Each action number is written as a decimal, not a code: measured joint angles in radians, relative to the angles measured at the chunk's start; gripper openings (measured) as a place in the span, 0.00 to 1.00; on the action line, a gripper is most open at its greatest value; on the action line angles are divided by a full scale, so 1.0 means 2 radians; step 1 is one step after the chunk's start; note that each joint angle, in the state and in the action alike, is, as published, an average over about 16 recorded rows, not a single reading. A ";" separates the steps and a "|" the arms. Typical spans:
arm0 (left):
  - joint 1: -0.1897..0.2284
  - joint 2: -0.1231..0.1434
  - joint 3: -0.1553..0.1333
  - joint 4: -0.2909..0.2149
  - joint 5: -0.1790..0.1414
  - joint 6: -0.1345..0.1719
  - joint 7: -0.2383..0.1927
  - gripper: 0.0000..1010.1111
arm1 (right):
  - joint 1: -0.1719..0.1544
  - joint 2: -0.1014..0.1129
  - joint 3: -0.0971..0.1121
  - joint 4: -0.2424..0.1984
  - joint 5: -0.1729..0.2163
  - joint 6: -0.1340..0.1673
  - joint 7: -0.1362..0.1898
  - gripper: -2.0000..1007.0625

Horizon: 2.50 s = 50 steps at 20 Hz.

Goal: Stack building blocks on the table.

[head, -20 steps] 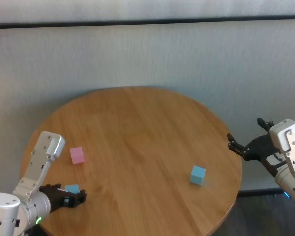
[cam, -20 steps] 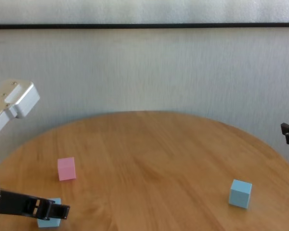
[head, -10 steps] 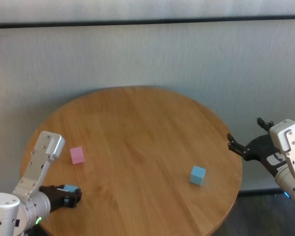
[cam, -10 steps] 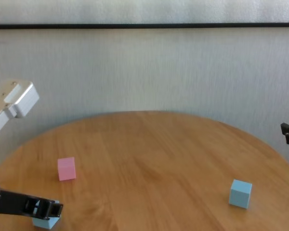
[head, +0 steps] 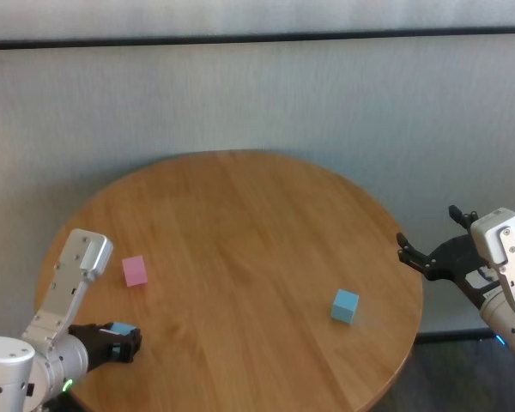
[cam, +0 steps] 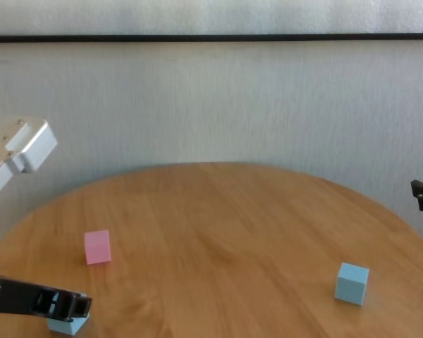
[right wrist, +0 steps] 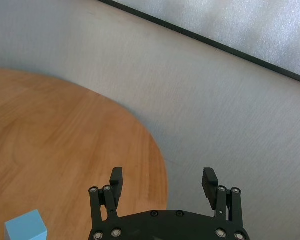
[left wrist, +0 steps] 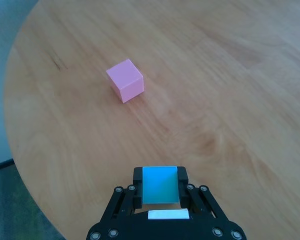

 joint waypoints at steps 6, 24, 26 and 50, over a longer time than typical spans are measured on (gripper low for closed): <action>-0.007 0.020 0.011 -0.004 0.019 -0.026 -0.021 0.39 | 0.000 0.000 0.000 0.000 0.000 0.000 0.000 0.99; -0.081 0.051 0.073 0.011 0.068 -0.086 -0.140 0.39 | 0.000 0.000 0.000 0.000 0.000 0.000 0.000 0.99; -0.091 0.046 0.082 0.019 0.071 -0.090 -0.153 0.39 | 0.000 0.000 0.000 0.000 0.000 0.000 0.000 0.99; -0.160 -0.001 0.132 0.129 0.114 -0.118 -0.227 0.39 | 0.000 0.000 0.000 0.000 0.000 0.000 0.000 0.99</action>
